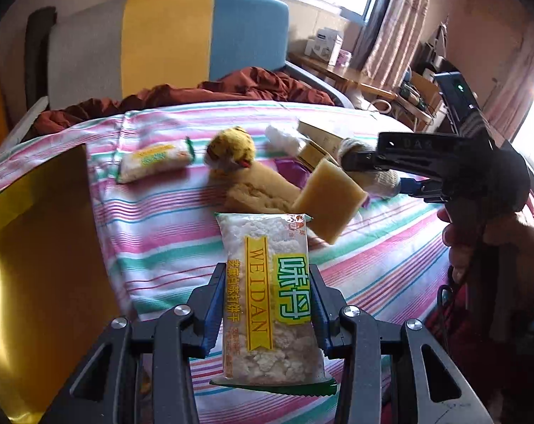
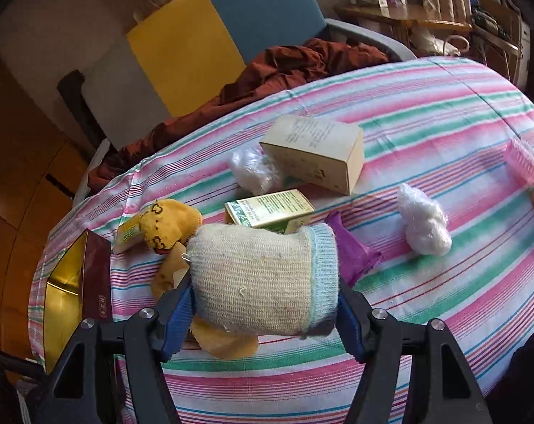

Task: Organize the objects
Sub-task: 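Carry the WEIDAN packet with the left tool and lower it into the gold tray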

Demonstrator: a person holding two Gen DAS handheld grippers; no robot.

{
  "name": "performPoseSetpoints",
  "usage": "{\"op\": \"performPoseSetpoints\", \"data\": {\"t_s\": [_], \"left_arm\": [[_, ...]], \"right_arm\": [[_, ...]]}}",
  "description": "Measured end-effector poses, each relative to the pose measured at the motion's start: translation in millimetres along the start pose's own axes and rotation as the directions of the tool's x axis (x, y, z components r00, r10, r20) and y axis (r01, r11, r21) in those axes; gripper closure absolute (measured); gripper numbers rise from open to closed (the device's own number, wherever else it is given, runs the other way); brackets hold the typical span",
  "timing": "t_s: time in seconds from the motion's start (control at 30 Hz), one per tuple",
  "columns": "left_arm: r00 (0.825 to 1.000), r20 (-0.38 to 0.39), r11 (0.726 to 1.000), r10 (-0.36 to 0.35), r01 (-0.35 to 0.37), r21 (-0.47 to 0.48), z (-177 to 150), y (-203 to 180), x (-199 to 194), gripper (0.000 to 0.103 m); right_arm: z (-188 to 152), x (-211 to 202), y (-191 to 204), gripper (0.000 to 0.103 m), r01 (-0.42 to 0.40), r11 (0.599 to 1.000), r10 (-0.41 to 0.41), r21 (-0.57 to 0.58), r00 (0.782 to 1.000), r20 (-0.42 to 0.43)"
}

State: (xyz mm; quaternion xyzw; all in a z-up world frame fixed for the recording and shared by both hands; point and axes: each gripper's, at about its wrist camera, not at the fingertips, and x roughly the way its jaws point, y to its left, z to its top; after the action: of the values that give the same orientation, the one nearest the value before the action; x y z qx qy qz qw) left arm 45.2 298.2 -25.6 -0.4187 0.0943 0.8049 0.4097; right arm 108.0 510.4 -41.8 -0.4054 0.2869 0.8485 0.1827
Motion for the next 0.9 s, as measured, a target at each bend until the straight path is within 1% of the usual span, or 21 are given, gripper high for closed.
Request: {"op": "performPoseSetpoints", "data": {"t_s": [0.07, 0.13, 0.23, 0.4, 0.53, 0.67, 0.83, 0.9], "left_arm": [[1.0, 0.018, 0.999, 0.022, -0.022, -0.026, 1, 14, -10, 0.06], [0.998, 0.032, 0.997, 0.052, -0.05, -0.05, 0, 30, -20, 0.06], [0.994, 0.049, 0.99, 0.096, -0.09, -0.11, -4, 60, -32, 0.06], [0.981, 0.041, 0.962, 0.192, -0.18, -0.206, -19, 116, -52, 0.06], [0.962, 0.012, 0.931, 0.274, -0.262, -0.255, -43, 155, -65, 0.06], [0.943, -0.024, 0.898, 0.331, -0.323, -0.3, -65, 186, -75, 0.06], [0.91, -0.065, 0.866, 0.409, -0.41, -0.286, -80, 211, -78, 0.06], [0.9, -0.081, 0.859, 0.429, -0.434, -0.273, -84, 219, -78, 0.06]], "right_arm": [[0, -3, 9, 0.033, 0.027, 0.999, -0.026, -0.036, 0.999, 0.027], [0, -6, 9, 0.033, 0.05, 0.997, -0.047, -0.06, 0.997, 0.058], [1, -9, 14, 0.033, 0.063, 0.995, -0.057, -0.075, 0.995, 0.083], [0, -13, 17, 0.033, 0.082, 0.992, -0.071, -0.096, 0.991, 0.113], [-1, -12, 18, 0.033, 0.104, 0.989, -0.091, -0.109, 0.989, 0.113], [-2, -9, 21, 0.033, 0.12, 0.984, -0.106, -0.128, 0.988, 0.109], [-3, -2, 21, 0.033, 0.152, 0.979, -0.142, -0.132, 0.986, 0.082], [-3, 0, 20, 0.033, 0.159, 0.978, -0.151, -0.132, 0.986, 0.073]]}}
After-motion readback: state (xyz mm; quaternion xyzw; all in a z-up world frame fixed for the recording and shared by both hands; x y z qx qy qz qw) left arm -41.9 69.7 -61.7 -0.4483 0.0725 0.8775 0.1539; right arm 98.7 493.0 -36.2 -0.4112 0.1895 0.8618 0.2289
